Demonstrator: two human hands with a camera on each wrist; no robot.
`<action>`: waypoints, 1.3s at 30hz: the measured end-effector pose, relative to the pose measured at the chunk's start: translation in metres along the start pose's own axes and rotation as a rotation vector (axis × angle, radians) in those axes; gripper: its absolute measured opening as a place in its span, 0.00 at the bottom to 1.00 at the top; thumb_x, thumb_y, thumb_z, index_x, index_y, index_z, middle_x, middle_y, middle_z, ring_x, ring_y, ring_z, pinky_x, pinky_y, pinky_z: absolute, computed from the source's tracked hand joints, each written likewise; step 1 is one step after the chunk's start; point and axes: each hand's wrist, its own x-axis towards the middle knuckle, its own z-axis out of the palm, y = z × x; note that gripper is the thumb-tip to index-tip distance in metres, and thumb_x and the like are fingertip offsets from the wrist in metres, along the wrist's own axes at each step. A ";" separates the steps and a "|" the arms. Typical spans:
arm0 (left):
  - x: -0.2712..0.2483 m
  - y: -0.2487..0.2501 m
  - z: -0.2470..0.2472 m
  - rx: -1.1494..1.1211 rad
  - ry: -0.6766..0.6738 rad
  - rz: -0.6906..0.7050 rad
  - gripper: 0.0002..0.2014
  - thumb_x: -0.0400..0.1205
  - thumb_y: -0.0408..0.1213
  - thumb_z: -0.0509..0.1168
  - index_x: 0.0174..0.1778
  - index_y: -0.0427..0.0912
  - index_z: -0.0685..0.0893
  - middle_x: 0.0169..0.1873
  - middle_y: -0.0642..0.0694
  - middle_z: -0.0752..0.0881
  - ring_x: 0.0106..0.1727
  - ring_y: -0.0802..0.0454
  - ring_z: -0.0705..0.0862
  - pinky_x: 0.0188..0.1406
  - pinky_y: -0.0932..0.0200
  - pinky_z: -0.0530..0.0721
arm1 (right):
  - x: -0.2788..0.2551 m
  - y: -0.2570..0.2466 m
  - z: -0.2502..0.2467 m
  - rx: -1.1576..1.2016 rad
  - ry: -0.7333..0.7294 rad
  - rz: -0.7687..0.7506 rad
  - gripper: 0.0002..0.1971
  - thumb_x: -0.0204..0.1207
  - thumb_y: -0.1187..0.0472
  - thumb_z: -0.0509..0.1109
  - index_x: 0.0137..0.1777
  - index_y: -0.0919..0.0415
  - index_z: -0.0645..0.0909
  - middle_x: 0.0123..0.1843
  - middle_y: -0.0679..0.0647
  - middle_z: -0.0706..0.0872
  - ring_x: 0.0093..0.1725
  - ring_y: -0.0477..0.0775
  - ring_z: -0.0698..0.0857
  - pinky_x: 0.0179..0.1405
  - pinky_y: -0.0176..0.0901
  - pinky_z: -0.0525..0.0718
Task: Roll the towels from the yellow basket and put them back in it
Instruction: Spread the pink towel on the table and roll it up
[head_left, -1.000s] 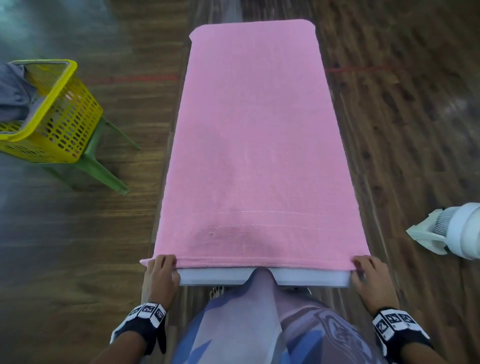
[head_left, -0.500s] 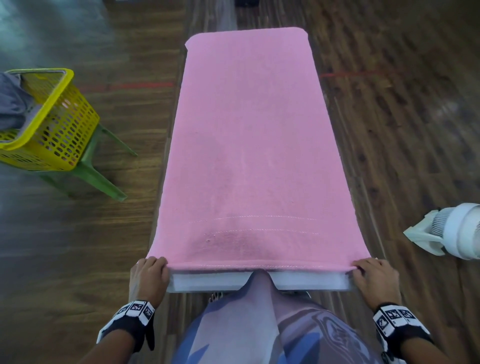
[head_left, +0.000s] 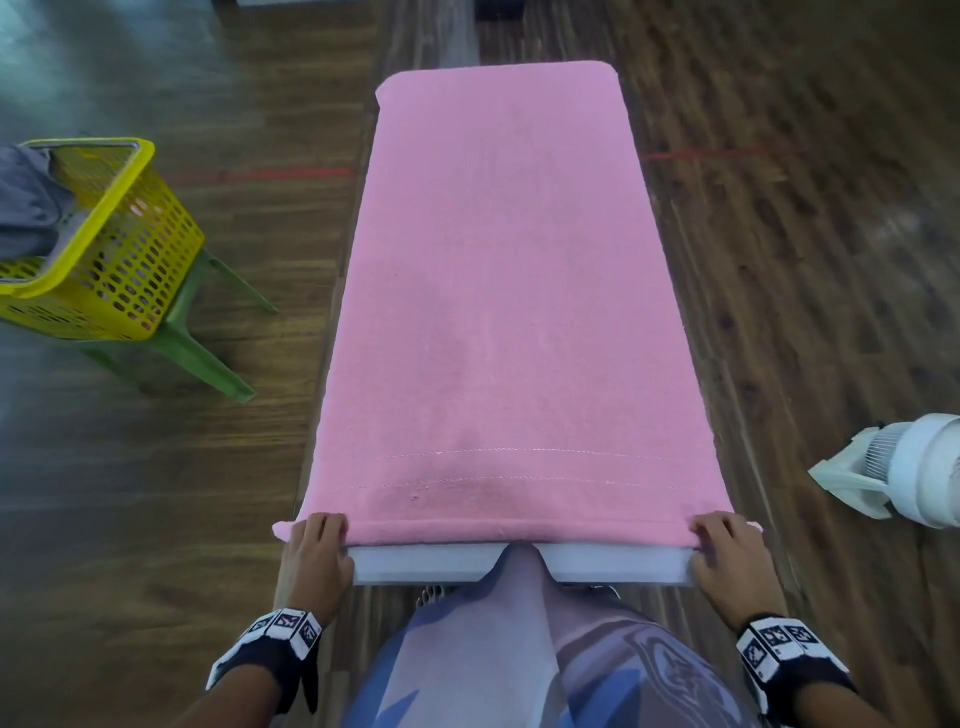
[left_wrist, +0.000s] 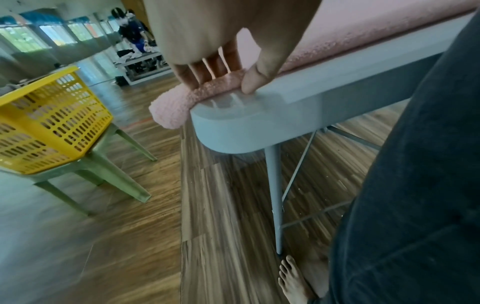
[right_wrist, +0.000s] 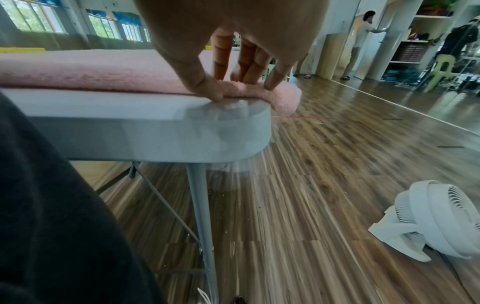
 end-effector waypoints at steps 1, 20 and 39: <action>0.000 -0.003 0.002 -0.027 0.025 0.002 0.17 0.60 0.19 0.74 0.41 0.39 0.82 0.40 0.43 0.82 0.40 0.40 0.78 0.37 0.47 0.80 | -0.001 0.000 0.000 0.024 0.025 -0.002 0.19 0.57 0.77 0.76 0.48 0.64 0.85 0.48 0.59 0.85 0.45 0.65 0.81 0.44 0.56 0.83; 0.022 0.002 -0.018 0.133 -0.068 0.020 0.18 0.59 0.22 0.75 0.38 0.39 0.76 0.34 0.42 0.76 0.32 0.40 0.76 0.29 0.49 0.75 | 0.019 -0.012 -0.004 -0.065 -0.028 -0.038 0.13 0.57 0.73 0.75 0.40 0.62 0.81 0.40 0.57 0.80 0.39 0.65 0.81 0.39 0.55 0.81; 0.058 0.010 -0.021 0.222 -0.095 0.065 0.20 0.57 0.25 0.75 0.39 0.40 0.75 0.34 0.44 0.75 0.32 0.43 0.74 0.29 0.49 0.75 | 0.057 -0.025 -0.011 -0.160 -0.049 -0.026 0.07 0.58 0.65 0.71 0.37 0.59 0.79 0.37 0.56 0.79 0.35 0.64 0.80 0.35 0.52 0.75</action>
